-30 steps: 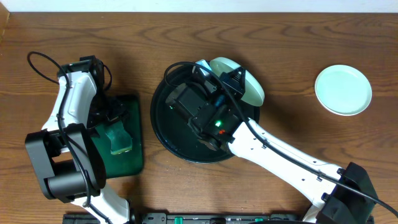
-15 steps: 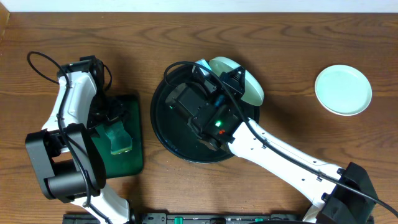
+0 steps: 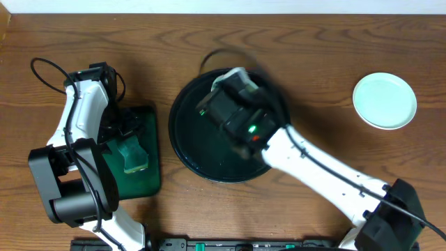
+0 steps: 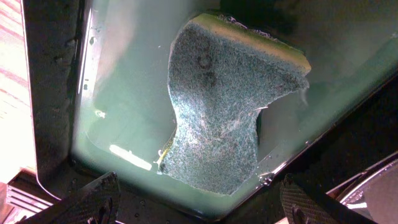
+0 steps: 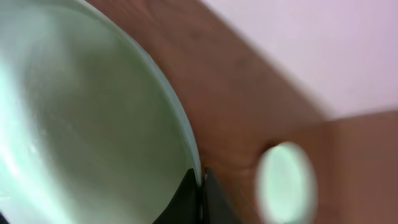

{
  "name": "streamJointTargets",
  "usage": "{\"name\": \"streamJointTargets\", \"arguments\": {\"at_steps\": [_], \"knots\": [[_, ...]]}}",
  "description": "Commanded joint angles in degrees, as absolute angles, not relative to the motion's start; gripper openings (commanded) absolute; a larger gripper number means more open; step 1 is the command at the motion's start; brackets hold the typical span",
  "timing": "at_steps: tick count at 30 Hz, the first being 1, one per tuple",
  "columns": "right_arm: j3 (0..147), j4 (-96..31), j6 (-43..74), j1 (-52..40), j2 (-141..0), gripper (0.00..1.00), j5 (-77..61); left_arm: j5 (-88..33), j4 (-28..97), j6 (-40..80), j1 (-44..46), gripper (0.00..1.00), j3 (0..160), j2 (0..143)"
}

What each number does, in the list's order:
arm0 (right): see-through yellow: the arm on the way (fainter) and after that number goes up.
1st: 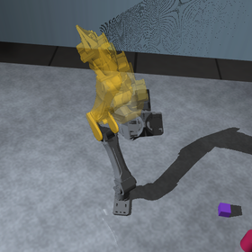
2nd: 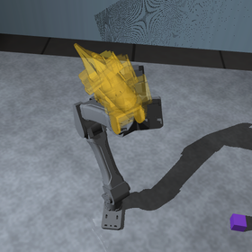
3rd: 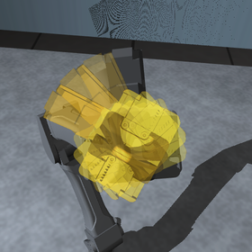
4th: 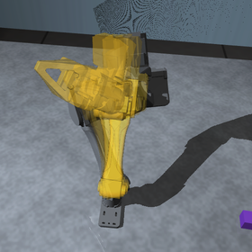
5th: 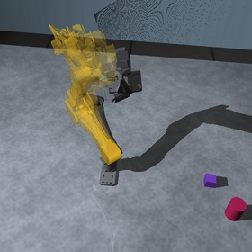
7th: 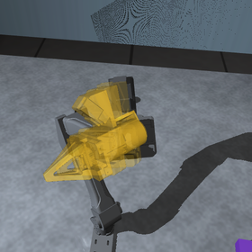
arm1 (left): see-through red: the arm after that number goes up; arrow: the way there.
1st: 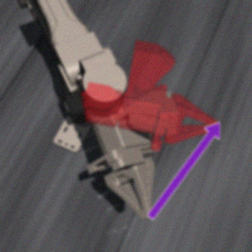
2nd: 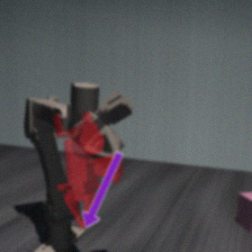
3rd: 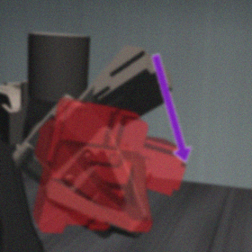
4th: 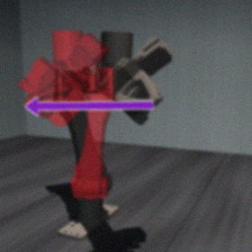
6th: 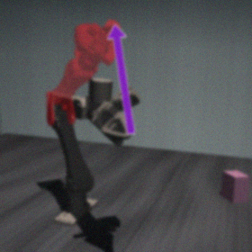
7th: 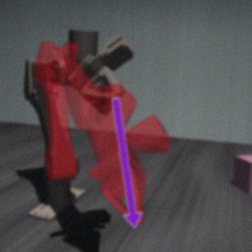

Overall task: Clean dirty plates on tray and stack at the side
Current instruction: 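Carry the plate right and lower it onto the plate stack, release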

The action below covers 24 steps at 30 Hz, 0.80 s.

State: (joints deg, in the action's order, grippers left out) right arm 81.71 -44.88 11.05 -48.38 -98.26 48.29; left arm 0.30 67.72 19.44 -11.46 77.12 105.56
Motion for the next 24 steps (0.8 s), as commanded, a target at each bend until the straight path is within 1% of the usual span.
{"name": "streamJointTargets", "arguments": {"at_steps": [1, 6, 9, 13, 18, 24], "knots": [[82.9, -44.9, 30.2, -42.1, -96.6, 0.01, 37.8, 0.4, 68.1, 19.1, -11.4, 0.83, 76.8, 105.4], [82.9, -48.3, 37.6, -29.0, -96.6, 0.02, 25.5, 0.4, 68.1, 19.1, -11.4, 0.83, 76.8, 105.4], [82.9, -50.0, 38.3, -19.2, -96.6, 0.01, 17.0, 0.4, 68.1, 19.1, -11.4, 0.83, 76.8, 105.4], [82.9, -50.6, 38.9, -6.2, -96.6, 0.01, 10.0, 0.4, 68.1, 19.1, -11.4, 0.83, 76.8, 105.4], [82.7, -52.4, 40.2, 9.5, -96.7, 0.01, 4.5, 0.4, 68.1, 19.1, -11.4, 0.83, 76.8, 105.4], [81.2, -53.7, 40.2, 23.9, -96.7, 0.02, 3.2, 0.4, 68.1, 19.1, -11.4, 0.83, 76.8, 105.4]]}}
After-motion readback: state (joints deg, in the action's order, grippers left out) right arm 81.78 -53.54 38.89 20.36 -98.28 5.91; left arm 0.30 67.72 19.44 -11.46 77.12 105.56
